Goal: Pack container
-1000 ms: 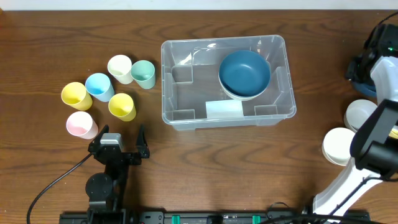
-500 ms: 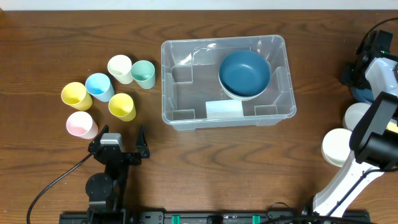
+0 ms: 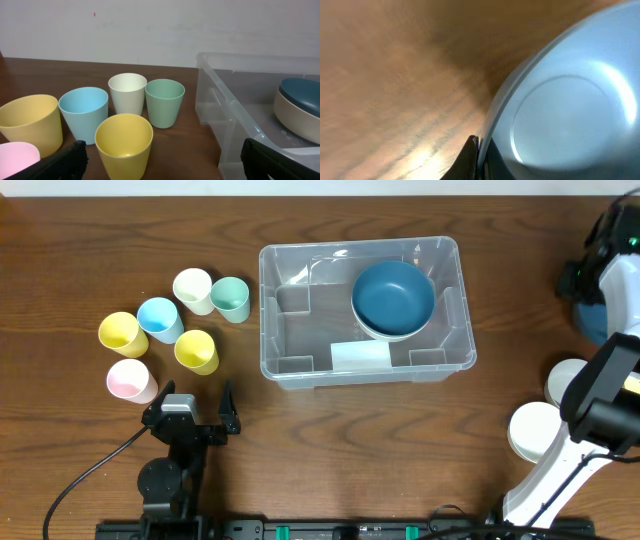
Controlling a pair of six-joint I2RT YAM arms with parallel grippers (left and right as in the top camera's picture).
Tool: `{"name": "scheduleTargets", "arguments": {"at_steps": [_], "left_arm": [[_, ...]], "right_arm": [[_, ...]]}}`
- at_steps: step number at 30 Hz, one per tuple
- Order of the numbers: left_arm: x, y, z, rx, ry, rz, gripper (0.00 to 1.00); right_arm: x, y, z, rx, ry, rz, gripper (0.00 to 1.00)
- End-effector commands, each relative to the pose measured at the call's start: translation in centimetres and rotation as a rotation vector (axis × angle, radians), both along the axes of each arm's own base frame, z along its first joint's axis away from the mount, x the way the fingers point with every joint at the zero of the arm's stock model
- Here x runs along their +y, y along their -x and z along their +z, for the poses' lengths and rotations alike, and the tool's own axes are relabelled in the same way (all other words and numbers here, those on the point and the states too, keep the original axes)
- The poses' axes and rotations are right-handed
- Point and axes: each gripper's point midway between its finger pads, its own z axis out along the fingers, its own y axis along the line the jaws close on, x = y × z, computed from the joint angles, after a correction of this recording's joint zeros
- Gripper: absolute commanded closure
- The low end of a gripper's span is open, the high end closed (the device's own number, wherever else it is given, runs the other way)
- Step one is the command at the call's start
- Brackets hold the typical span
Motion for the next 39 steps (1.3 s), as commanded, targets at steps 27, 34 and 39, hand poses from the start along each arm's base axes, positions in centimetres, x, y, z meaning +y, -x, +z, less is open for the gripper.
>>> {"name": "scheduleTargets", "arguments": {"at_steps": [27, 34, 39], "left_arm": [[-0.1, 0.1, -1.5, 0.044, -0.004, -0.009, 0.02], [-0.1, 0.1, -1.5, 0.045, -0.004, -0.01, 0.02], [-0.1, 0.1, -1.5, 0.045, -0.004, -0.009, 0.02]], "right_arm": [[40.4, 4.7, 9.5, 0.045, -0.026, 0.83, 0.98], [41.6, 5.8, 4.7, 0.123, -0.047, 0.846, 0.97], [42.2, 5.6, 2.5, 0.116, -0.068, 0.866, 0.97]]}}
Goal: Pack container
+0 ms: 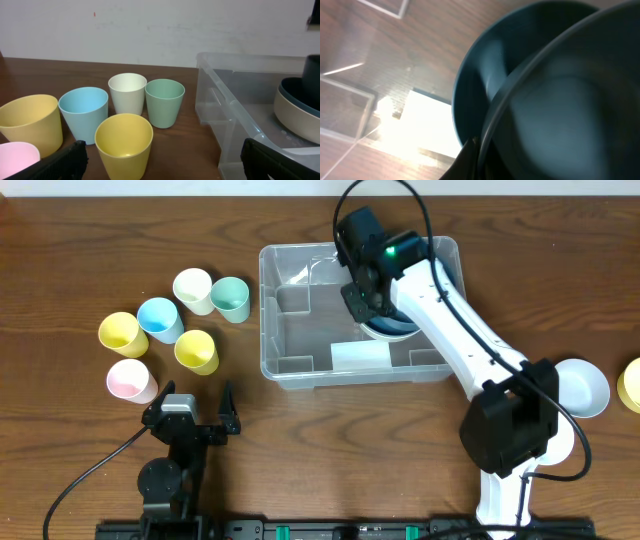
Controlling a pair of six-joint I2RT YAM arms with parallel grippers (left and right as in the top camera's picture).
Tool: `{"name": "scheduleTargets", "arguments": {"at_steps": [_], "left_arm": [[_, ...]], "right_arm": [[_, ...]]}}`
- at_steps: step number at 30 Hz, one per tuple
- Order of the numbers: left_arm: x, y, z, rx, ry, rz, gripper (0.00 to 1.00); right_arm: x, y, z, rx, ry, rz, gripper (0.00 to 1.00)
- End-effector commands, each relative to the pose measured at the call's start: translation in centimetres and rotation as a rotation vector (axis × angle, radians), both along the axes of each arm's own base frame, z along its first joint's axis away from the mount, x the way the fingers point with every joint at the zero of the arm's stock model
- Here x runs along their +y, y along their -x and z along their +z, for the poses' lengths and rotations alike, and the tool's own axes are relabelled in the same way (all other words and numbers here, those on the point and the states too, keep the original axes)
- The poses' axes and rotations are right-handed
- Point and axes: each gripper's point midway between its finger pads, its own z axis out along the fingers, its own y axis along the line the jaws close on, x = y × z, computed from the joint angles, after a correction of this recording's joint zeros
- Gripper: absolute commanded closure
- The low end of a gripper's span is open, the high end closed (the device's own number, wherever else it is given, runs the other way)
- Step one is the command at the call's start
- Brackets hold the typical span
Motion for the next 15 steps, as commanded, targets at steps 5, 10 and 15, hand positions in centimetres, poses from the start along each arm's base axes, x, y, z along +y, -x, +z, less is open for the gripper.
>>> {"name": "scheduleTargets", "arguments": {"at_steps": [5, 10, 15], "left_arm": [[-0.1, 0.1, -1.5, 0.045, -0.004, -0.009, 0.02], [-0.1, 0.1, -1.5, 0.045, -0.004, -0.009, 0.02], [-0.1, 0.1, -1.5, 0.045, -0.004, -0.009, 0.02]], "right_arm": [[1.2, -0.3, -0.3, -0.02, -0.036, 0.013, 0.98], [2.2, -0.4, -0.3, -0.029, -0.063, 0.036, 0.97], [3.2, -0.3, -0.6, -0.035, -0.069, 0.051, 0.97]]}}
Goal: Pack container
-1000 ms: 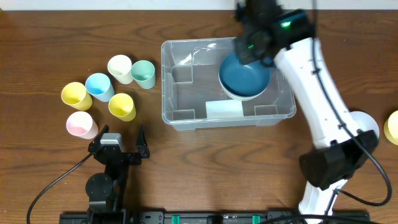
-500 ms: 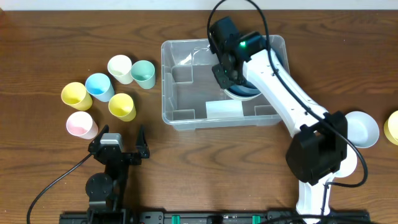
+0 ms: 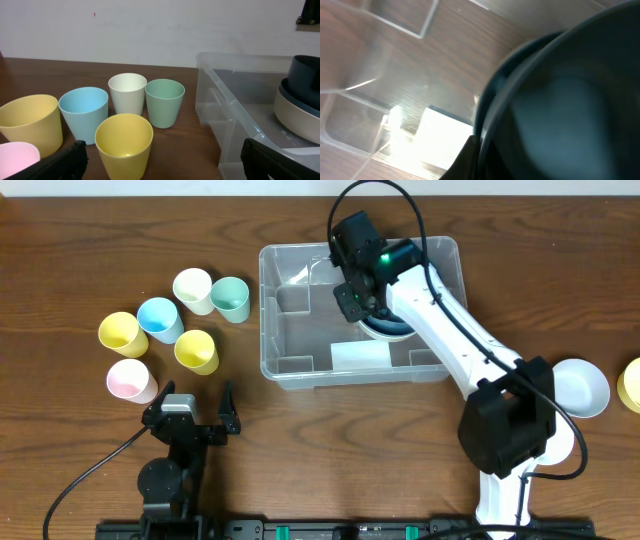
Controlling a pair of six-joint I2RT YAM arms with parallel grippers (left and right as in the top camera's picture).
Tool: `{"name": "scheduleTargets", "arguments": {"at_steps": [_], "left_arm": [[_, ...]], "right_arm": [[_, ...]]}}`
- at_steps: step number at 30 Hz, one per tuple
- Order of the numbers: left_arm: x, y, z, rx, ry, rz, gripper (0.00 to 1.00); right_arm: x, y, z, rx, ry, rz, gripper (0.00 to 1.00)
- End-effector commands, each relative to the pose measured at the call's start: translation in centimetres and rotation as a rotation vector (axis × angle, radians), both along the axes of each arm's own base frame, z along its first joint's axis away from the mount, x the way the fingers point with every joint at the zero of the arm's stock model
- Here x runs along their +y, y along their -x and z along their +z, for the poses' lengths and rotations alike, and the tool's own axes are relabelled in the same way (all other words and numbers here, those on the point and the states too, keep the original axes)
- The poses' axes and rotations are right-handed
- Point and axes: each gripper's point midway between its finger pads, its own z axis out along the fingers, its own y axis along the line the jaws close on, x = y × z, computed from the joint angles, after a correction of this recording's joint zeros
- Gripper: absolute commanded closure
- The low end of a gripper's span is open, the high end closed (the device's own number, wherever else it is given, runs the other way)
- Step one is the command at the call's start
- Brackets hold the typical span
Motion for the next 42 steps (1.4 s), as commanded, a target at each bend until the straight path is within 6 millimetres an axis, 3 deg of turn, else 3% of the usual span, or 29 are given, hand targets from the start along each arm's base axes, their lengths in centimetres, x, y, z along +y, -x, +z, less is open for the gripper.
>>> {"name": "scheduleTargets", "arguments": {"at_steps": [1, 9, 16, 17, 18, 20, 22, 26, 35, 39, 42], "left_arm": [[-0.1, 0.1, -1.5, 0.045, -0.004, -0.009, 0.02], [-0.1, 0.1, -1.5, 0.045, -0.004, -0.009, 0.02], [-0.1, 0.1, -1.5, 0.045, -0.004, -0.009, 0.02], [-0.1, 0.1, -1.5, 0.045, -0.004, -0.009, 0.02], [-0.1, 0.1, -1.5, 0.045, -0.004, -0.009, 0.02], [-0.1, 0.1, -1.5, 0.044, -0.004, -0.009, 0.02], [-0.1, 0.1, -1.5, 0.045, -0.004, -0.009, 0.02], [-0.1, 0.1, -1.5, 0.045, -0.004, -0.01, 0.02], [-0.1, 0.1, -1.5, 0.045, -0.004, -0.009, 0.02], [-0.1, 0.1, -1.5, 0.045, -0.004, -0.009, 0.02], [-0.1, 0.1, -1.5, 0.045, -0.004, -0.009, 0.02]], "right_arm": [[1.1, 0.5, -0.6, 0.008, 0.0, 0.021, 0.97], [1.0, 0.7, -2.8, 0.052, 0.034, 0.01, 0.98], [0.2, 0.3, -2.8, 0.042, 0.054, -0.008, 0.97], [0.1, 0.3, -2.8, 0.043, 0.055, -0.01, 0.93], [0.1, 0.2, -2.8, 0.043, 0.055, -0.011, 0.76], [-0.1, 0.1, -2.8, 0.036, 0.061, -0.014, 0.56], [-0.2, 0.0, -2.8, 0.033, 0.068, -0.011, 0.51], [0.0, 0.0, -2.5, 0.026, 0.07, 0.009, 0.52], [0.8, 0.3, -1.5, -0.003, 0.069, 0.036, 0.75], [0.7, 0.1, -1.2, -0.013, 0.073, 0.033, 0.79], [0.5, -0.3, 0.0, -0.048, 0.079, 0.024, 0.79]]}}
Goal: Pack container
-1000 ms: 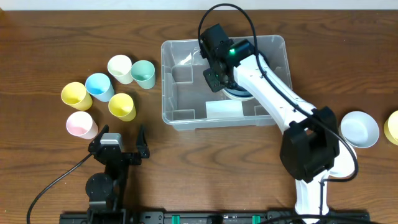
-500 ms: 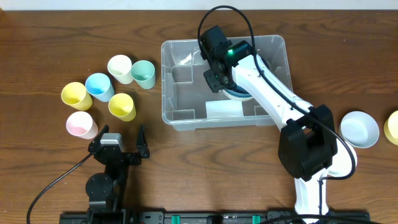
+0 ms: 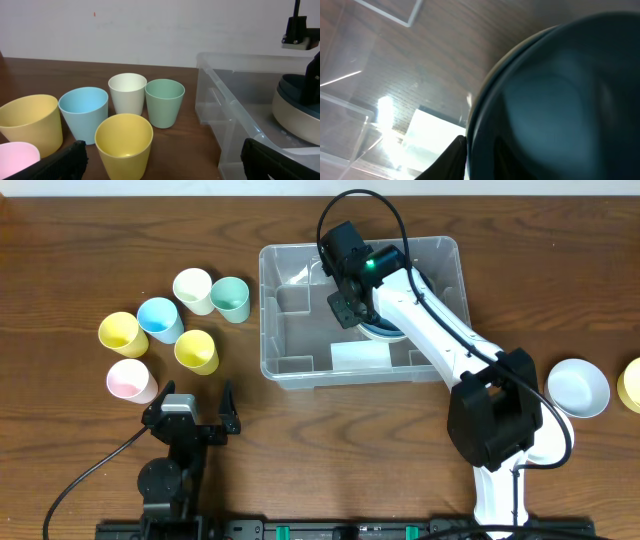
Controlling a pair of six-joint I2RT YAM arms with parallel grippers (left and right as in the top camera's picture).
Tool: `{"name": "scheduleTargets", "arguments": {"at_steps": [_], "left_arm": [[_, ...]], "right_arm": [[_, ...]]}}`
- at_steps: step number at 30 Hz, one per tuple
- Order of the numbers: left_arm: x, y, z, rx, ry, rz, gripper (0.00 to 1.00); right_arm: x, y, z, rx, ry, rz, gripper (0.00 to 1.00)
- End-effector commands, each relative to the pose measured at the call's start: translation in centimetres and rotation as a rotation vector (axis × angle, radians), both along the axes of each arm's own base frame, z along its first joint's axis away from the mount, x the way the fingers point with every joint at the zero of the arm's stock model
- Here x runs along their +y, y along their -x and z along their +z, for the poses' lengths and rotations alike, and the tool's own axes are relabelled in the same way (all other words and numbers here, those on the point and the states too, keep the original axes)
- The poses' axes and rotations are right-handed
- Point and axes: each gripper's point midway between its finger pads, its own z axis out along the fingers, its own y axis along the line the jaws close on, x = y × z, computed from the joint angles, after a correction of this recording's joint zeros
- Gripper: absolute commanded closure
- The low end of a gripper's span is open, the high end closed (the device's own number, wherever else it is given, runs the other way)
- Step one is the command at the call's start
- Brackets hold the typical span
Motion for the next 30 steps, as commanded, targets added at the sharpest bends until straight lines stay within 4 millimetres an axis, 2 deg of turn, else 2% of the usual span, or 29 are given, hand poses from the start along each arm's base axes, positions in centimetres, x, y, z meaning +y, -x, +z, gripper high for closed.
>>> {"name": "scheduleTargets", "arguments": {"at_steps": [1, 5, 7, 10, 15, 25, 30], "left_arm": [[-0.1, 0.1, -1.5, 0.044, -0.004, -0.009, 0.02], [-0.1, 0.1, -1.5, 0.045, -0.004, -0.009, 0.02], [-0.1, 0.1, -1.5, 0.045, -0.004, -0.009, 0.02], [-0.1, 0.1, -1.5, 0.045, -0.004, -0.009, 0.02], [-0.1, 0.1, -1.5, 0.045, -0.004, -0.009, 0.02], [-0.1, 0.1, -1.5, 0.045, -0.004, -0.009, 0.02], [-0.1, 0.1, -1.5, 0.045, -0.004, -0.009, 0.02]], "right_arm": [[0.7, -0.4, 3.0, -0.077, -0.006, 0.018, 0.79], [1.2, -0.6, 5.7, -0.119, -0.036, 0.026, 0.79], [2.0, -0.2, 6.5, -0.123, -0.051, 0.054, 0.78], [2.9, 0.5, 6.5, -0.116, -0.048, 0.08, 0.81], [4.4, 1.8, 5.8, -0.103, -0.04, 0.126, 0.82], [4.3, 1.7, 3.1, -0.056, -0.015, 0.123, 0.83], [4.7, 2.0, 1.0, -0.003, -0.011, 0.132, 0.84]]}}
